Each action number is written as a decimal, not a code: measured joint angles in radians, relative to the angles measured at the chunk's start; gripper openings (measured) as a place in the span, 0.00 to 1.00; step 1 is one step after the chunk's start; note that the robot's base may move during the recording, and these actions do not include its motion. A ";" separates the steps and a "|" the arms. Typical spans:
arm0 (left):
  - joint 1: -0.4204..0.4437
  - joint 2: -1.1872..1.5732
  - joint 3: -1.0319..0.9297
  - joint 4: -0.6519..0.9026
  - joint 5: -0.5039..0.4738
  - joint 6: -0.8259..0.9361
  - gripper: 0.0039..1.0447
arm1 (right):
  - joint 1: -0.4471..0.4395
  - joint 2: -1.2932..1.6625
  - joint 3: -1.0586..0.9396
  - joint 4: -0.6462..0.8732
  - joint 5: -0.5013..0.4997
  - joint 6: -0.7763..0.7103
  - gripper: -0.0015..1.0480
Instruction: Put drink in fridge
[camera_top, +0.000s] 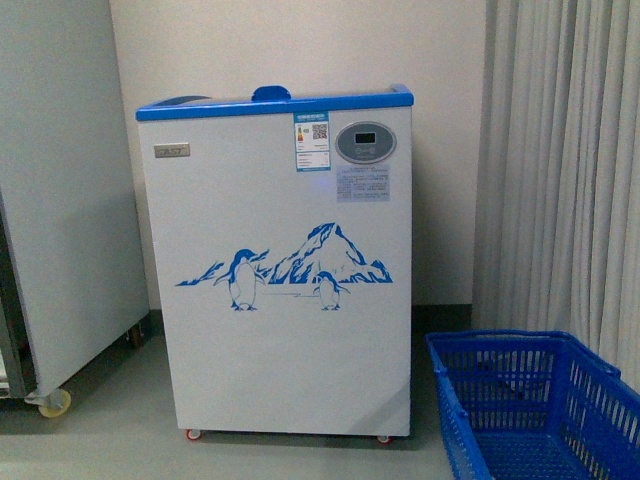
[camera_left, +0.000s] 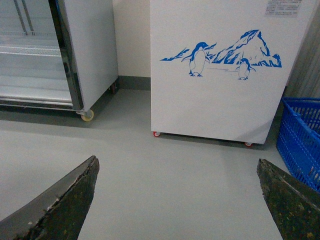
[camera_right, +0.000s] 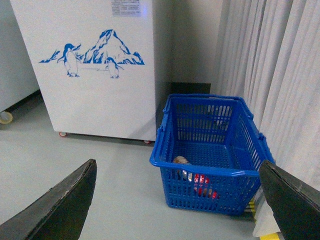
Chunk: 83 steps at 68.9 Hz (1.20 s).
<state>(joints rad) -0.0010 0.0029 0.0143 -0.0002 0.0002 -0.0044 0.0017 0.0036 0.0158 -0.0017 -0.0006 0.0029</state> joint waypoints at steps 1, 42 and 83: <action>0.000 0.000 0.000 0.000 0.000 0.000 0.92 | 0.000 0.000 0.000 0.000 0.000 0.000 0.93; 0.000 0.000 0.000 0.000 0.000 0.000 0.92 | 0.000 0.000 0.000 0.000 0.000 0.000 0.93; 0.000 0.000 0.000 0.000 0.000 0.000 0.92 | 0.000 0.000 0.000 0.000 0.000 0.000 0.93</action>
<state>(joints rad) -0.0010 0.0029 0.0143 -0.0002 0.0002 -0.0044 0.0017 0.0036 0.0158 -0.0017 -0.0010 0.0029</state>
